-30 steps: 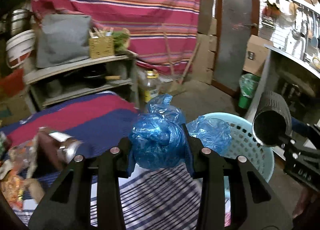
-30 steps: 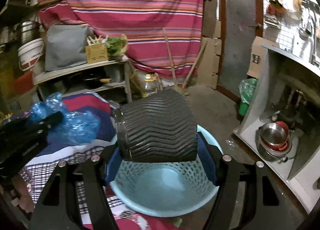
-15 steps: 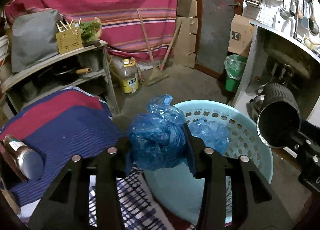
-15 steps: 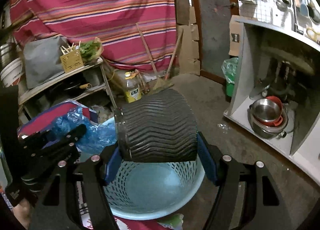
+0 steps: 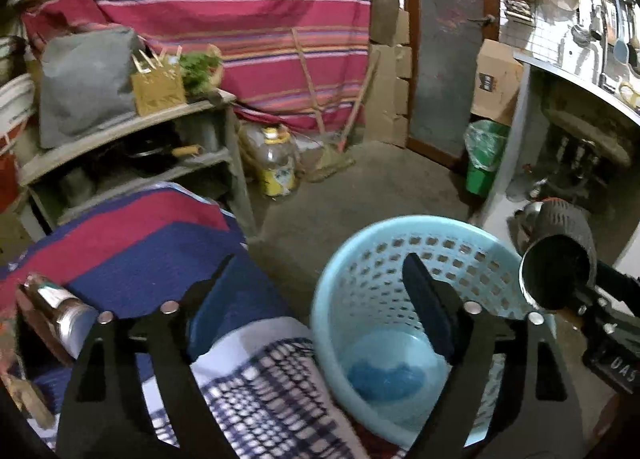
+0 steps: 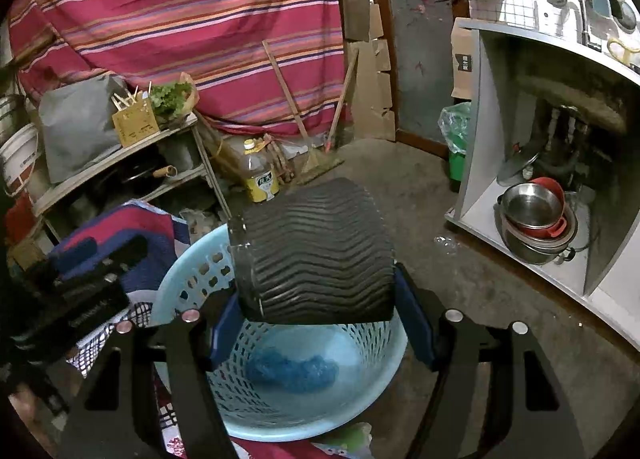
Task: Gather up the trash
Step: 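Open the right tool to drop the black cylinder into the basket, return to table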
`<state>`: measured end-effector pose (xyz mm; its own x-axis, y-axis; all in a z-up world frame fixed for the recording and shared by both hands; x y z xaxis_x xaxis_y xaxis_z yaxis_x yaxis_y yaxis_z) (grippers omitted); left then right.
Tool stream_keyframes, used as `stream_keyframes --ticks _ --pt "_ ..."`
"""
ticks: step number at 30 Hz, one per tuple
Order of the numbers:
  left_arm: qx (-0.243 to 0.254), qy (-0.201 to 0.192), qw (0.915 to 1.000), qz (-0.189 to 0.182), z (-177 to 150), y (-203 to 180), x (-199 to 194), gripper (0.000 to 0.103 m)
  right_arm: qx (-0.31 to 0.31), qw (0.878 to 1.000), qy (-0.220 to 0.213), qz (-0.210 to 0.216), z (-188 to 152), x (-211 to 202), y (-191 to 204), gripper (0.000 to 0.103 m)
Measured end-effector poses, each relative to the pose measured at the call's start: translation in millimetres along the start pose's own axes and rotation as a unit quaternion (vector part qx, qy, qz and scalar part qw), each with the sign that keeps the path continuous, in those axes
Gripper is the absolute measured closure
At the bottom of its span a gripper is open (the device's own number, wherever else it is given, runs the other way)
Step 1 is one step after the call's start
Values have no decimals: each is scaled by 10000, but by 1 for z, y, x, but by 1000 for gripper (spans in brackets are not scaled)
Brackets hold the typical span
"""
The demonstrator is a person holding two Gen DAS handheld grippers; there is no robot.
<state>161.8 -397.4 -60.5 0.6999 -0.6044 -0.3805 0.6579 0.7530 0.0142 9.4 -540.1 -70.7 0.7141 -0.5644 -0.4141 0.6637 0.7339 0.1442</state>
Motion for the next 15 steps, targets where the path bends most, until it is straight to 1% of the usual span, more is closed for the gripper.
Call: stream_keyframes --ticks 6,10,15 --pt "20 -116 9993 342 6 23 -13 18 -333 9993 75 122 -5 10 19 35" --pt "-83 -171 9980 603 9 42 -27 13 -378 9990 150 182 -8 19 27 34" --pt "-233 -206 9955 894 10 68 -46 12 -279 9992 213 212 -12 30 31 34"
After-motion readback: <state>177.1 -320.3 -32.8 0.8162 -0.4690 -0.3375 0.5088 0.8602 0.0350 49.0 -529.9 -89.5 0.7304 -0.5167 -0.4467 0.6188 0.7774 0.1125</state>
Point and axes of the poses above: each gripper's, at about its wrist camera, not at the fingertips, and x roughly the way its jaws point, y to its left, z to its top, the point moved 1 cm from there along x, roughly the way its jaws point, and after that the axes turned 12 degrees about -y, right-handed, at the moved point
